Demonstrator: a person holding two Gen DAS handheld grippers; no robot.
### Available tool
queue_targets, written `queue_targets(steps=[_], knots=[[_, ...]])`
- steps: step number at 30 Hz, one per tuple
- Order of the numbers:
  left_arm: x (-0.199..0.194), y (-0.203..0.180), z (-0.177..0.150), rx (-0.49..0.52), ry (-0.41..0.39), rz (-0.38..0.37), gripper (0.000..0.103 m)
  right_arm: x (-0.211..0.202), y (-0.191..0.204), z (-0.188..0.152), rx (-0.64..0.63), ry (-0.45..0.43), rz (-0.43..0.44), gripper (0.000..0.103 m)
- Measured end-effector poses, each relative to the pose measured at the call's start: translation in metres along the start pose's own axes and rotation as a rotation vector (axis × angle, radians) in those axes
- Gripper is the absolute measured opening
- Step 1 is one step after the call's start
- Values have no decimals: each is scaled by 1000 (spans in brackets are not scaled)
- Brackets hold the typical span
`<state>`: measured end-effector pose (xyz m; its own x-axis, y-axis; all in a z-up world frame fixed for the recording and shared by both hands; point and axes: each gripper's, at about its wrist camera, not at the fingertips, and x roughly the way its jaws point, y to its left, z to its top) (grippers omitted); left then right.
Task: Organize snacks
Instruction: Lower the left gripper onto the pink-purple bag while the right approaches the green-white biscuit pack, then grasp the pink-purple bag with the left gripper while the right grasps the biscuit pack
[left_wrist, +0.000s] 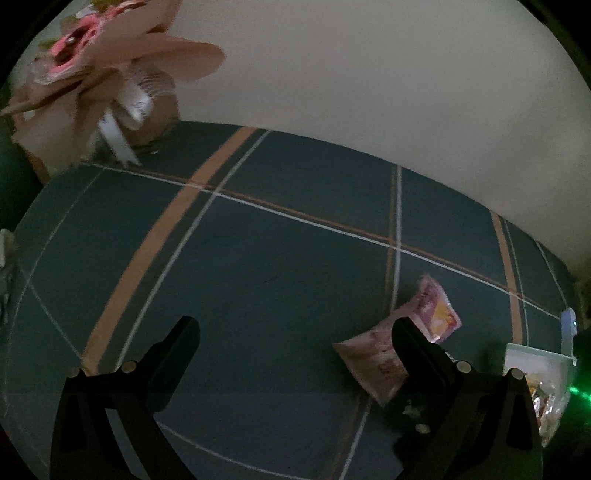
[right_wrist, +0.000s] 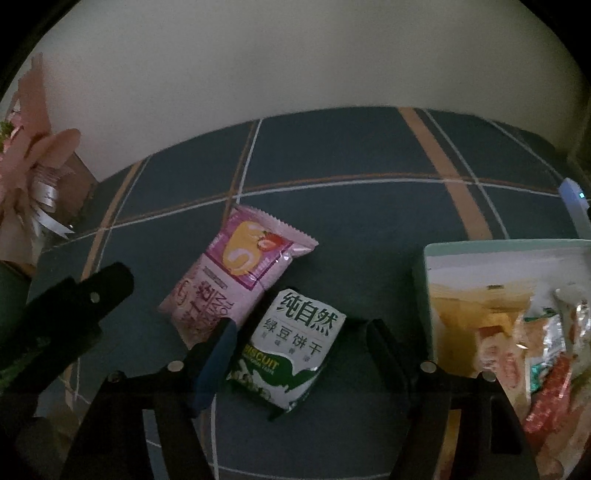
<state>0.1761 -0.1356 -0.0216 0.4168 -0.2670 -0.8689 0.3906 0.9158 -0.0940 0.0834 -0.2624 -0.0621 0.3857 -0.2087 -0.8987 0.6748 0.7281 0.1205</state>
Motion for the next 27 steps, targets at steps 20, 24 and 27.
queue_targets(steps=[20,24,27], knots=[[29,-69,-10,266,54,-122,79,8,-21,3,-3,20,41,49],[34,-65,-13,242,78,-109,61,8,-21,2,-12,22,36,49],[36,-59,-14,207,87,-95,44,8,-20,0,-13,23,35,48]])
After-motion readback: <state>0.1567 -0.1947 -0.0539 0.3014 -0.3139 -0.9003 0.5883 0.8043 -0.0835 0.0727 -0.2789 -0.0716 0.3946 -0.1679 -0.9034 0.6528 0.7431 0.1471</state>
